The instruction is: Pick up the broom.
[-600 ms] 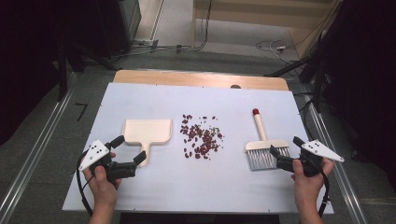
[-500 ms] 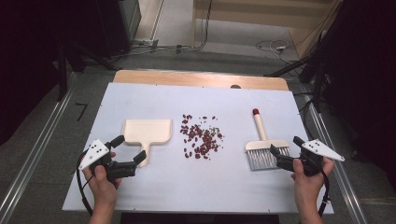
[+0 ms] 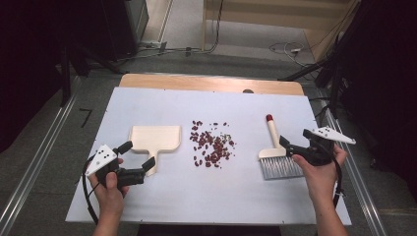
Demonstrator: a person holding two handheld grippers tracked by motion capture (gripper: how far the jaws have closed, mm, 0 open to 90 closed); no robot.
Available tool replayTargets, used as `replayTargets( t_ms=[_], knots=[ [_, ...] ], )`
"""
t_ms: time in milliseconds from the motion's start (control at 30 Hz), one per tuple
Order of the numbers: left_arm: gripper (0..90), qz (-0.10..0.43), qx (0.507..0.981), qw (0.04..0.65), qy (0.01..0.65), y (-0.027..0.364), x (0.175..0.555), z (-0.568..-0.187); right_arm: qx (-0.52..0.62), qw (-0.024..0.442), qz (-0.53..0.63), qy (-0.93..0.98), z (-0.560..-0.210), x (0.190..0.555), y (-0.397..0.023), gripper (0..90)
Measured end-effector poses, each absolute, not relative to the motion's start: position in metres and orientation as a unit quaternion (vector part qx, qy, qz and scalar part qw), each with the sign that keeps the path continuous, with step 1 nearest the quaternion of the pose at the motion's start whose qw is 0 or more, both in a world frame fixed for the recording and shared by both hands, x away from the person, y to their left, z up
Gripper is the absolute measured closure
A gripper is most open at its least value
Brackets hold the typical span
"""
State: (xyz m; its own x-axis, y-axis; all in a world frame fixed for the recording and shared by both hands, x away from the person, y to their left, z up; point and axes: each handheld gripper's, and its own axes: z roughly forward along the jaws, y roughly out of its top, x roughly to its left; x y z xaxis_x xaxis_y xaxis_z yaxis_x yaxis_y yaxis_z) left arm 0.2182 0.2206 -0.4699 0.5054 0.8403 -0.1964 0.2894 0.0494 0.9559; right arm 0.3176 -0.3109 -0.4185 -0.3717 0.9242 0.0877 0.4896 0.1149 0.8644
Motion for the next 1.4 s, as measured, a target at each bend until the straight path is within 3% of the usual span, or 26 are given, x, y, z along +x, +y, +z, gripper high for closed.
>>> replayTargets(
  t_ms=[67, 167, 333, 700, 967, 1067, 1400],
  knots=[
    [0.0, 0.238, 0.648, 0.576, 0.439, 0.221, 0.218, -0.469, 0.508, 0.251, 0.435, 0.7, -0.416, 0.324, -0.309, 11.0],
    [0.0, 0.238, 0.647, 0.576, 0.44, 0.221, 0.219, -0.469, 0.507, 0.241, 0.412, 0.717, -0.414, 0.337, -0.304, 24.4],
    [0.0, 0.238, 0.648, 0.574, 0.441, 0.221, 0.221, -0.469, 0.494, 0.252, 0.373, 0.744, -0.416, 0.356, -0.296, 28.9],
    [0.0, 0.231, 0.662, 0.568, 0.432, 0.213, 0.226, -0.47, 0.524, 0.204, 0.33, 0.758, -0.441, 0.389, -0.295, 38.7],
    [0.0, 0.224, 0.669, 0.568, 0.424, 0.209, 0.227, -0.47, 0.545, 0.178, 0.279, 0.77, -0.461, 0.401, -0.291, 47.8],
    [0.0, 0.223, 0.671, 0.567, 0.422, 0.208, 0.227, -0.47, 0.577, 0.142, 0.26, 0.761, -0.467, 0.403, -0.292, 53.2],
    [1.1, 0.222, 0.673, 0.565, 0.423, 0.205, 0.229, -0.47, 0.597, 0.121, 0.225, 0.761, -0.477, 0.405, -0.288, 59.2]
  ],
)
